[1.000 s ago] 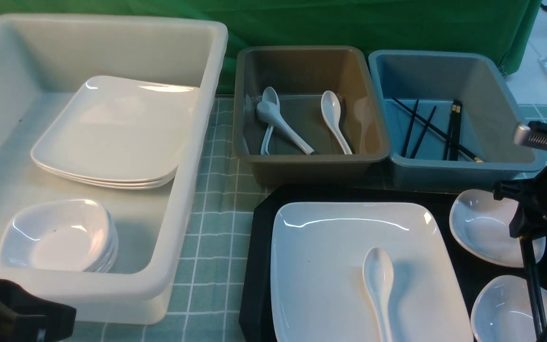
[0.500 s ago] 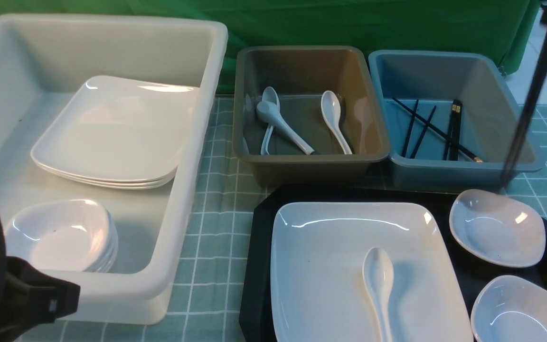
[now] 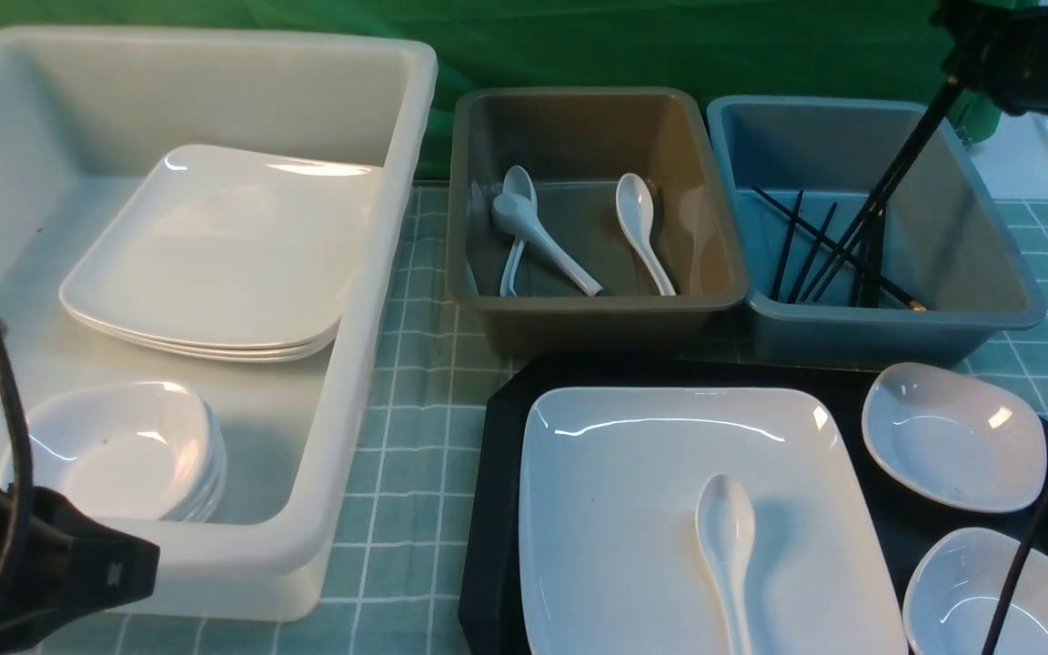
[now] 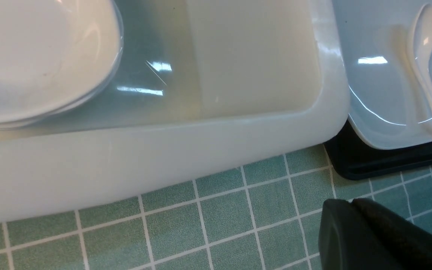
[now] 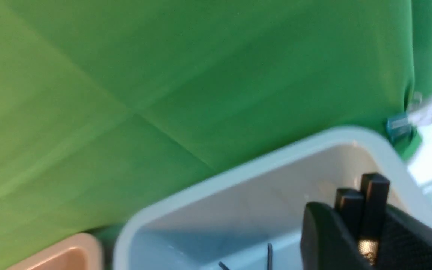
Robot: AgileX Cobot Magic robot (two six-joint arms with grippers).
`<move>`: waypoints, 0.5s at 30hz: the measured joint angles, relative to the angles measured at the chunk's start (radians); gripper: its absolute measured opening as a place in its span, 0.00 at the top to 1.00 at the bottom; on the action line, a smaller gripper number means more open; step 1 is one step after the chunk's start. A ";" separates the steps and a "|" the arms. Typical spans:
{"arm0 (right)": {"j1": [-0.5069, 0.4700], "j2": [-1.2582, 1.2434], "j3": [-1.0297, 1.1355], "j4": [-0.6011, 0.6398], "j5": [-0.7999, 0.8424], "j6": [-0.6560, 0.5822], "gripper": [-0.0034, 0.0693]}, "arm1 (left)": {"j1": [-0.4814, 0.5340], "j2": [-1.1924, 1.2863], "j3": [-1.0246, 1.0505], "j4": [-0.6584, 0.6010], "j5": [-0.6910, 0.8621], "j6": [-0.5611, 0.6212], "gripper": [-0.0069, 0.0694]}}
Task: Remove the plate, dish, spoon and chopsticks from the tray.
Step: Use the right arm to put the chopsticks into the small storage box on the right
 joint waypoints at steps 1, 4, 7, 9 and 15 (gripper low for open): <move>0.001 0.001 0.000 0.000 0.001 0.000 0.73 | 0.000 0.000 0.000 0.000 0.000 0.000 0.91; 0.002 0.012 0.000 0.001 0.079 0.015 0.60 | 0.000 0.000 0.000 -0.019 -0.008 0.000 0.91; 0.002 0.008 -0.004 0.002 0.157 0.018 0.40 | 0.000 0.004 0.000 -0.049 -0.015 0.003 0.91; 0.002 -0.001 -0.007 0.002 0.225 0.001 0.31 | 0.000 0.017 0.000 -0.068 -0.015 0.018 0.91; -0.013 -0.165 -0.008 -0.024 0.531 -0.179 0.41 | -0.112 0.169 0.000 -0.140 -0.022 0.067 0.91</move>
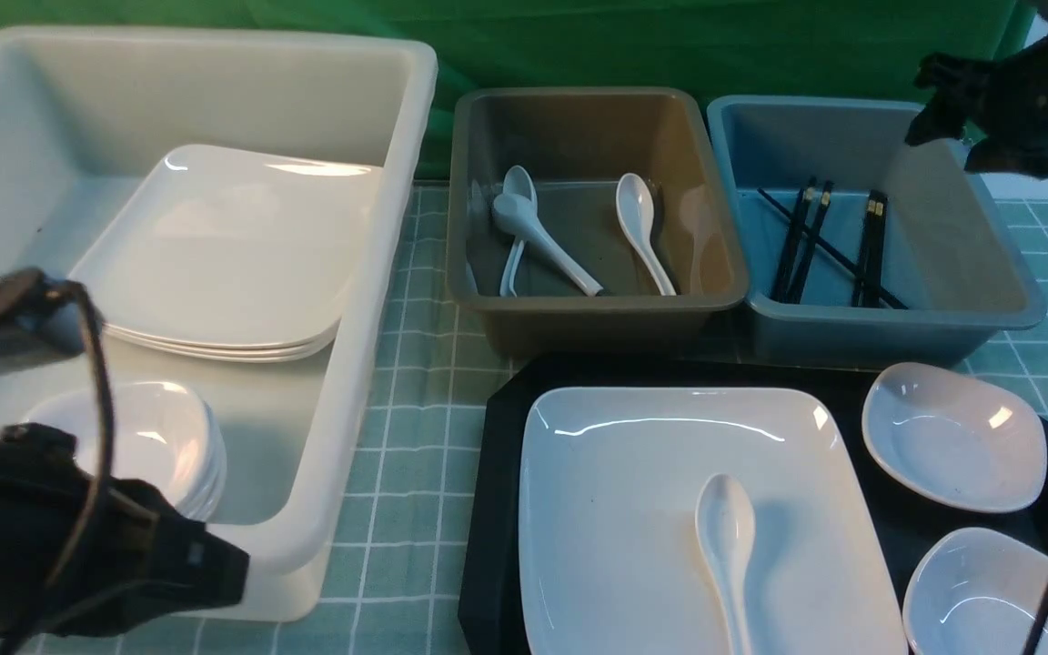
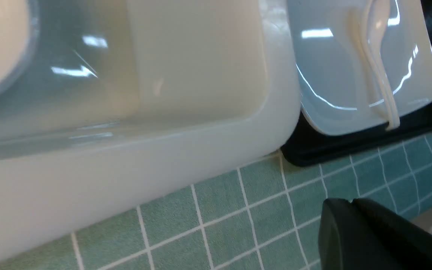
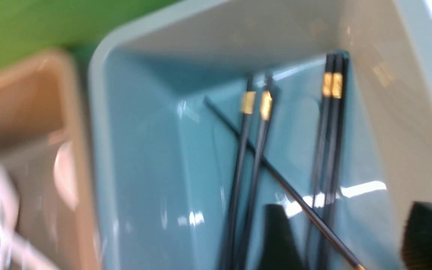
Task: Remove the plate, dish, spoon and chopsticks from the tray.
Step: Use the right arm to put the chopsticks into the small storage box on the right, then use the left arm to grab a soup spoon from the plate
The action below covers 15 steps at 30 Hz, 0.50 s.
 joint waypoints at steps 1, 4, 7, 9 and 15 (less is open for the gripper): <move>-0.002 -0.042 -0.001 -0.014 0.049 -0.035 0.51 | -0.032 0.016 0.000 0.010 -0.014 -0.016 0.91; -0.003 -0.122 -0.002 -0.038 0.142 -0.081 0.74 | -0.191 0.086 -0.013 0.091 -0.059 -0.104 0.91; -0.004 -0.273 -0.002 -0.056 0.353 -0.147 0.90 | -0.429 0.203 -0.084 0.289 -0.100 -0.330 0.91; -0.004 -0.352 0.018 -0.059 0.452 -0.169 0.91 | -0.543 0.274 -0.143 0.379 -0.106 -0.425 0.91; -0.004 -0.649 0.248 -0.067 0.506 -0.196 0.92 | -0.701 0.521 -0.379 0.420 -0.119 -0.554 0.90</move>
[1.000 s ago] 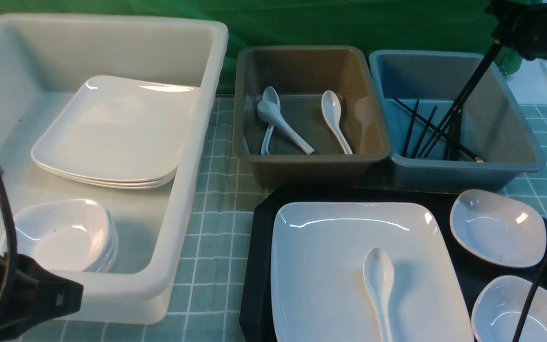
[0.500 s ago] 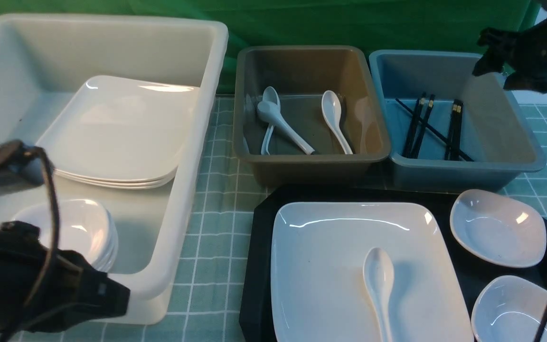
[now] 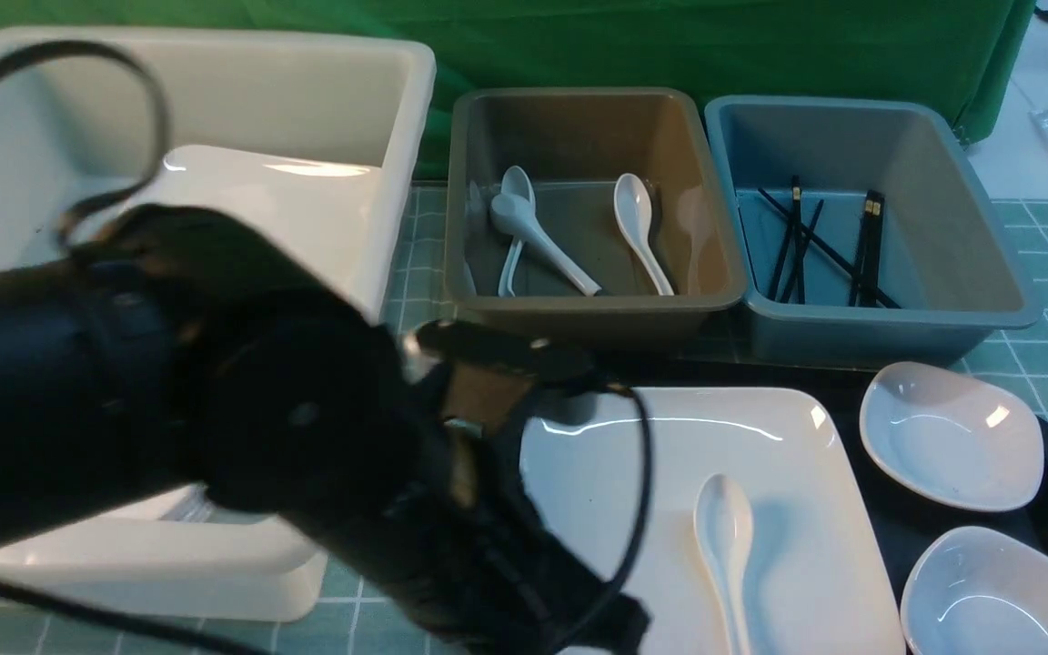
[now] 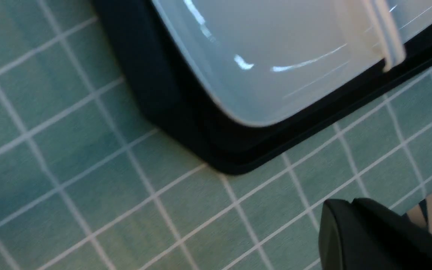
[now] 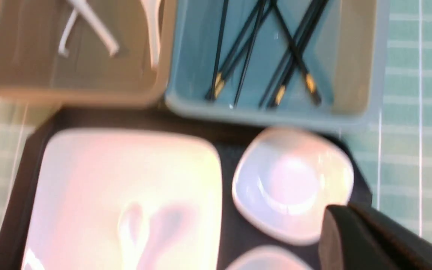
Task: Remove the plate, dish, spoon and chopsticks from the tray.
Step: Use the left arm to grab a soup spoon from the plate
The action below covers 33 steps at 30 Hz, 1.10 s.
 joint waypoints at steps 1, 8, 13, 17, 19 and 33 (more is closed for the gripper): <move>0.000 -0.041 0.042 -0.002 0.000 0.000 0.92 | -0.003 0.026 -0.033 -0.004 -0.002 -0.006 0.90; 0.000 -0.369 0.417 -0.004 -0.005 0.009 0.91 | -0.006 0.296 -0.268 0.026 -0.041 -0.008 0.71; 0.000 -0.513 0.617 -0.004 -0.014 0.013 0.90 | -0.006 0.433 -0.354 -0.024 -0.061 0.019 0.48; 0.000 -0.584 0.716 -0.005 -0.025 0.018 0.89 | -0.006 0.518 -0.374 -0.107 -0.102 0.069 0.32; 0.000 -0.594 0.726 -0.007 -0.025 0.018 0.88 | -0.007 0.539 -0.377 -0.118 -0.108 0.074 0.28; 0.000 -0.605 0.728 -0.008 -0.119 0.021 0.86 | -0.007 0.619 -0.390 -0.144 -0.117 0.115 0.78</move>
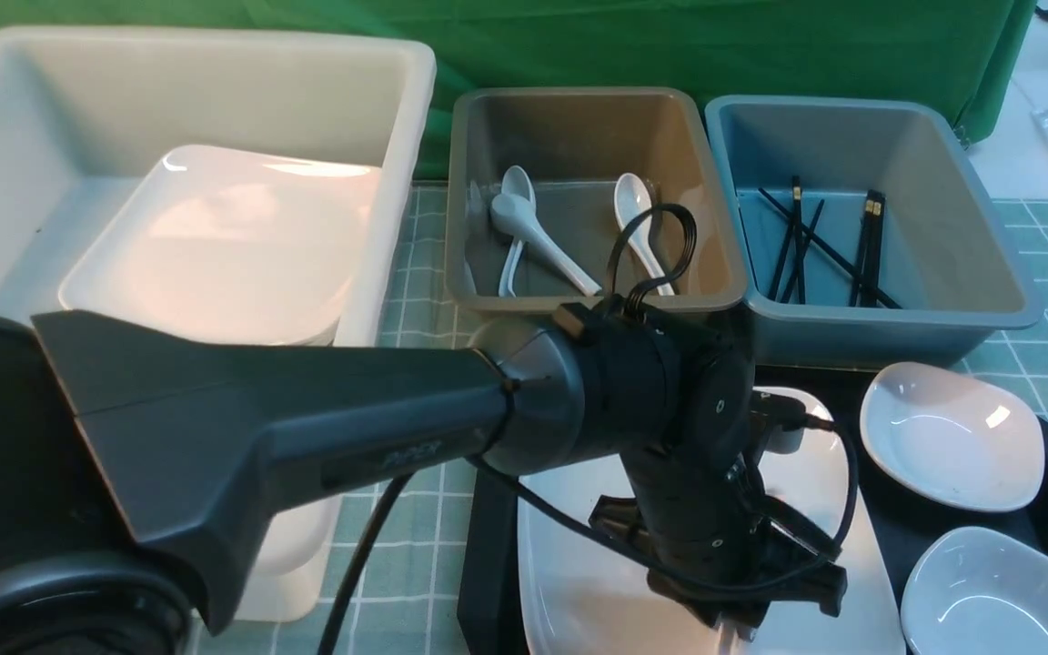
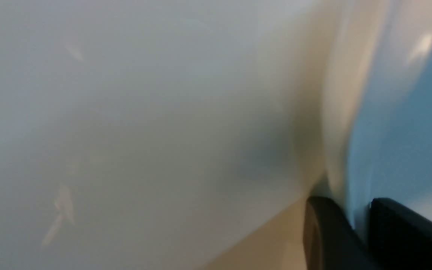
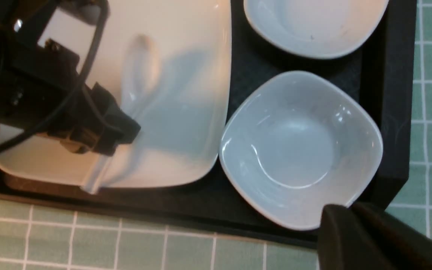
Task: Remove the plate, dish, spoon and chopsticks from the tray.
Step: Use the left arm to grab a soup spoon from the plate, then use the left arm to put the soup spoon into the small storage box in the middle, then use the right arm to grab a small plate from the dinner plate
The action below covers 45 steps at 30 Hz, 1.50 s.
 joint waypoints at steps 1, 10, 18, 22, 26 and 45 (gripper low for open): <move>0.000 0.000 0.000 0.000 -0.003 0.000 0.86 | -0.003 -0.004 0.000 0.003 0.003 0.002 0.81; 0.000 0.000 0.000 0.000 -0.032 0.001 0.84 | 0.047 -0.156 0.003 0.066 0.037 0.011 0.86; 0.000 0.000 0.000 0.002 -0.040 0.001 0.83 | 0.267 -0.298 -0.066 0.090 -0.127 0.082 0.86; 0.000 0.000 0.000 0.012 -0.043 0.010 0.82 | 0.358 -0.239 -0.154 0.088 -0.221 0.093 0.86; 0.000 0.000 0.000 0.013 -0.048 0.012 0.81 | 0.421 -0.141 -0.237 0.087 -0.252 0.086 0.85; 0.028 0.066 0.012 0.037 -0.012 -0.099 0.40 | 0.482 -0.144 -0.278 0.099 0.019 0.159 0.69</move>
